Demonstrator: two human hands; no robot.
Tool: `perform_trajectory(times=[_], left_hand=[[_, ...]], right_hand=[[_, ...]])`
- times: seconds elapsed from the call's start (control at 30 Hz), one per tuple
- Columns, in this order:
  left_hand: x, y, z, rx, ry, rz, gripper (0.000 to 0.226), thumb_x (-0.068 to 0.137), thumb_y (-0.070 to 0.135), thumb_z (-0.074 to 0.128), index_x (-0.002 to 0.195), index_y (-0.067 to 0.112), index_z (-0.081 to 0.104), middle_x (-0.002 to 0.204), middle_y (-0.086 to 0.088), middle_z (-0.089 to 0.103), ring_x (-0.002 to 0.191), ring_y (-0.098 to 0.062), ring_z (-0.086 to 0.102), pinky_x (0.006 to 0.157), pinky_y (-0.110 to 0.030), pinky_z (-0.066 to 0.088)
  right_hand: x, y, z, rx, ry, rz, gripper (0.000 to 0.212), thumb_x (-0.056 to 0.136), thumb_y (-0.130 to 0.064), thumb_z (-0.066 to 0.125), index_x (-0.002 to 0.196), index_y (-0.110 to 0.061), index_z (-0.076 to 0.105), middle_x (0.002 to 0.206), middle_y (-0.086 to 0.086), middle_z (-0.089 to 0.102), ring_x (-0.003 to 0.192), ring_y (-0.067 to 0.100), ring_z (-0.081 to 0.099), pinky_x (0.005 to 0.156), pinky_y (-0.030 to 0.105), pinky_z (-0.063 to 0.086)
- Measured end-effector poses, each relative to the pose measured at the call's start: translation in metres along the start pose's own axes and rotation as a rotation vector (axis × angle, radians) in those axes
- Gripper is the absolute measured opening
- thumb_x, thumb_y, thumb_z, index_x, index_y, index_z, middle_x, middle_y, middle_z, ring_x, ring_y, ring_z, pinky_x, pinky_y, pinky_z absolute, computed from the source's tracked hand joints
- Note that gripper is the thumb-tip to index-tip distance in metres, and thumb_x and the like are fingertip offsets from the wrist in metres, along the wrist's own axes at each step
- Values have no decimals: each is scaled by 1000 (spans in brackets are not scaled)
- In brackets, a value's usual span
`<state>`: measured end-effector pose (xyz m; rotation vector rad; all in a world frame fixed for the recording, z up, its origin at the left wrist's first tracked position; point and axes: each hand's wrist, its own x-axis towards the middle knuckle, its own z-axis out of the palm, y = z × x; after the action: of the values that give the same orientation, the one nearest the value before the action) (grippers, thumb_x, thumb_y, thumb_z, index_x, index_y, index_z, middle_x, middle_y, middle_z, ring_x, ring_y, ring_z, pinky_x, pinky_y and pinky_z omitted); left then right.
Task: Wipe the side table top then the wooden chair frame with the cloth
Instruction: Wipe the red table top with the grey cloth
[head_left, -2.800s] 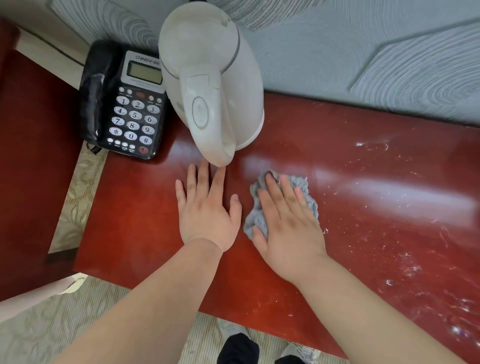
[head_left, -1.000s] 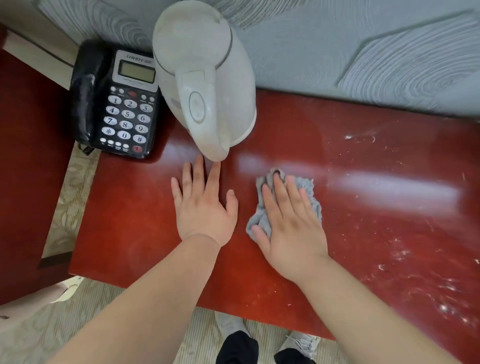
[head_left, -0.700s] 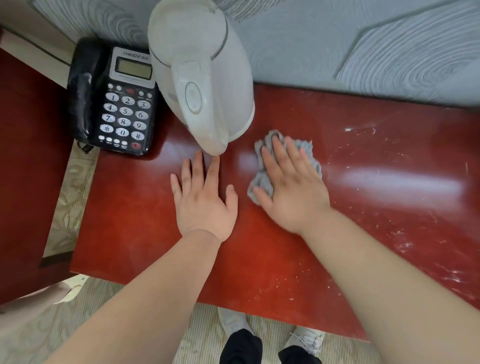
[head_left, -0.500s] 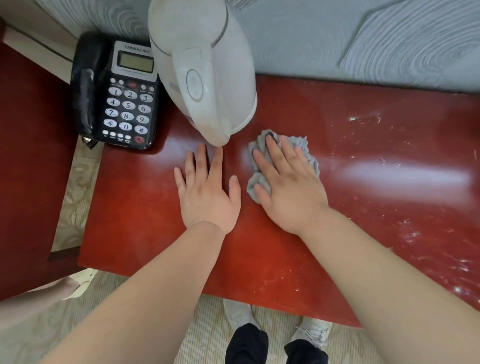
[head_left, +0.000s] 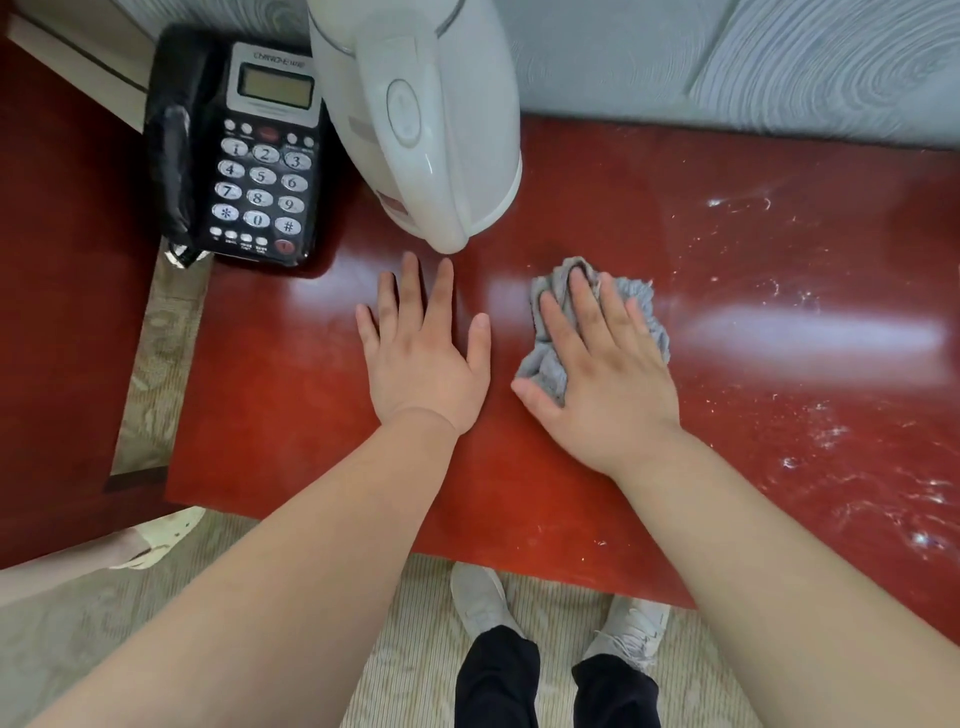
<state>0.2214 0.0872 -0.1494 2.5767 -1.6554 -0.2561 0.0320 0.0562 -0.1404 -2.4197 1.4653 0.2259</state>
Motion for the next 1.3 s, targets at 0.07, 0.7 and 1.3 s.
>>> perform_trajectory(times=[0.07, 0.7, 1.3], left_hand=[[0, -1, 2, 5, 2, 1, 70, 102, 61, 27, 166, 32, 24, 176, -2, 13, 161, -28, 9, 129, -56, 6], [1, -2, 5, 9, 22, 9, 66, 103, 52, 24, 166, 31, 26, 175, -3, 16, 161, -29, 13, 129, -56, 8], [2, -2, 5, 29, -10, 9, 71, 100, 51, 32, 167, 31, 20, 176, -3, 9, 162, -29, 7, 129, -57, 5]], right_hand=[[-29, -13, 9, 27, -1, -39, 85, 98, -73, 30, 166, -26, 10, 174, 5, -4, 159, 26, -12, 130, 49, 3], [35, -17, -6, 97, 83, -20, 85, 97, -65, 34, 166, -19, 16, 174, 7, 7, 160, 28, -3, 130, 47, 2], [-20, -16, 7, 40, 34, 75, 84, 100, -66, 31, 166, -18, 11, 174, 4, -4, 159, 24, -12, 129, 43, -7]])
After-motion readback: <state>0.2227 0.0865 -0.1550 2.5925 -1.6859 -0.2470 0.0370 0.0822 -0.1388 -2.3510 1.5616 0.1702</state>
